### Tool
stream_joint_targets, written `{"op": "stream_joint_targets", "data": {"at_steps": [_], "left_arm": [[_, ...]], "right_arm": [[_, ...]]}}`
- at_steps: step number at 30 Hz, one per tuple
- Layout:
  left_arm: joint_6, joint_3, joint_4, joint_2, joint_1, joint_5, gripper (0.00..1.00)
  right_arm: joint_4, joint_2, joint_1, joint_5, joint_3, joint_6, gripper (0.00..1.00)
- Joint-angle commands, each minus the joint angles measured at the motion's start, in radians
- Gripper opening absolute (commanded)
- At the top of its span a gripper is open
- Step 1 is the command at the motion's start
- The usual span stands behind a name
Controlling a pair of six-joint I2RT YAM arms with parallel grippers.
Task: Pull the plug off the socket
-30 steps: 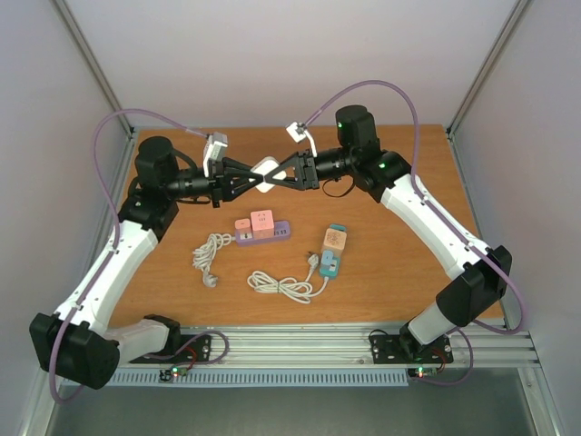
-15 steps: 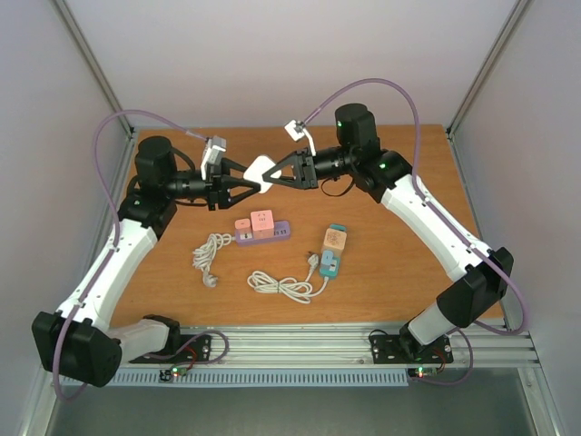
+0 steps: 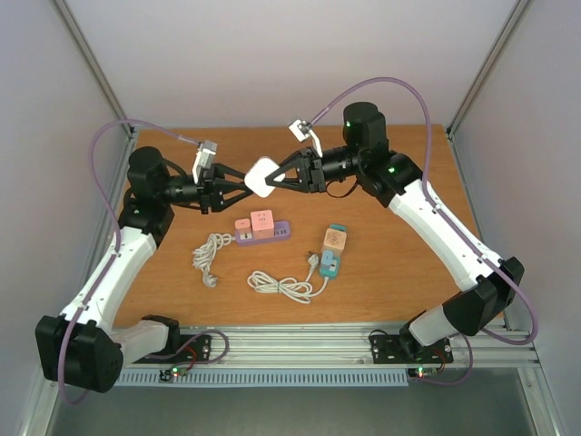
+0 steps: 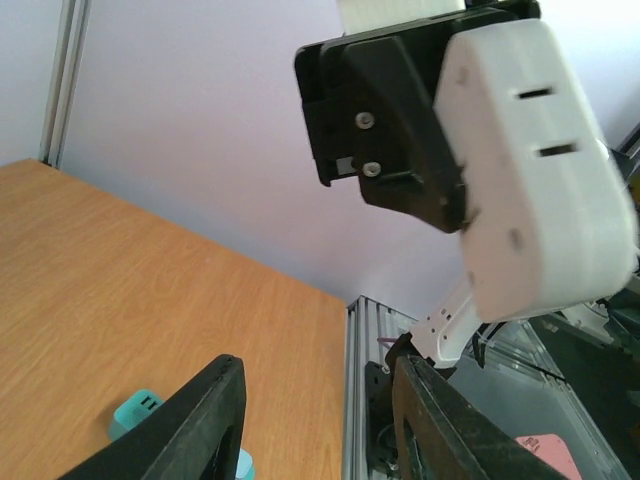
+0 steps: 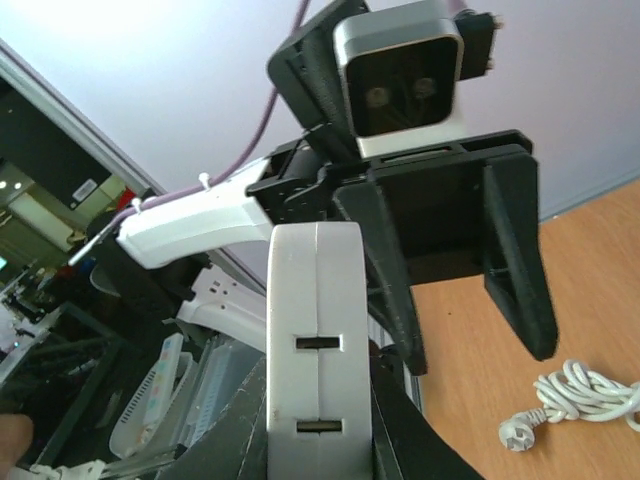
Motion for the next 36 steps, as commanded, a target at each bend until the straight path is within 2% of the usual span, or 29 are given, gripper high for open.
{"op": "stream_joint_targets", "data": {"at_steps": [1,6,9,13,18,21,26,32,36], "left_arm": [[-0.147,-0.021,0.214,-0.005,0.006,0.037,0.45],[-0.360,-0.062,0.481,0.003,0.006,0.057,0.61],[-0.423,-0.078,0.548,0.008,0.012,0.063,0.67],[-0.474,-0.102,0.632,0.012,0.015,0.066,0.66],[-0.733,-0.151,1.032,0.040,0.015,0.063,0.60],[-0.851,-0.156,1.158,0.068,0.015,0.056,0.53],[-0.844,-0.148,1.048,0.093,0.011,0.027,0.42],[-0.526,-0.107,0.571,0.060,-0.009,-0.010,0.39],[-0.426,-0.106,0.510,0.040,-0.027,-0.003,0.36]], "right_arm": [[0.025,-0.036,0.009,-0.041,0.000,-0.027,0.01],[0.019,-0.030,0.010,-0.024,-0.022,-0.056,0.01],[0.002,-0.027,0.009,-0.002,-0.027,-0.088,0.01],[-0.020,-0.027,0.008,0.016,-0.031,-0.121,0.01],[-0.015,-0.031,0.008,0.032,-0.059,-0.128,0.01],[-0.001,-0.029,0.009,0.035,-0.078,-0.124,0.01],[0.020,-0.023,0.009,0.036,-0.084,-0.109,0.01],[0.031,-0.017,0.009,0.035,-0.077,-0.097,0.01],[0.032,-0.013,0.010,0.037,-0.078,-0.099,0.01]]}}
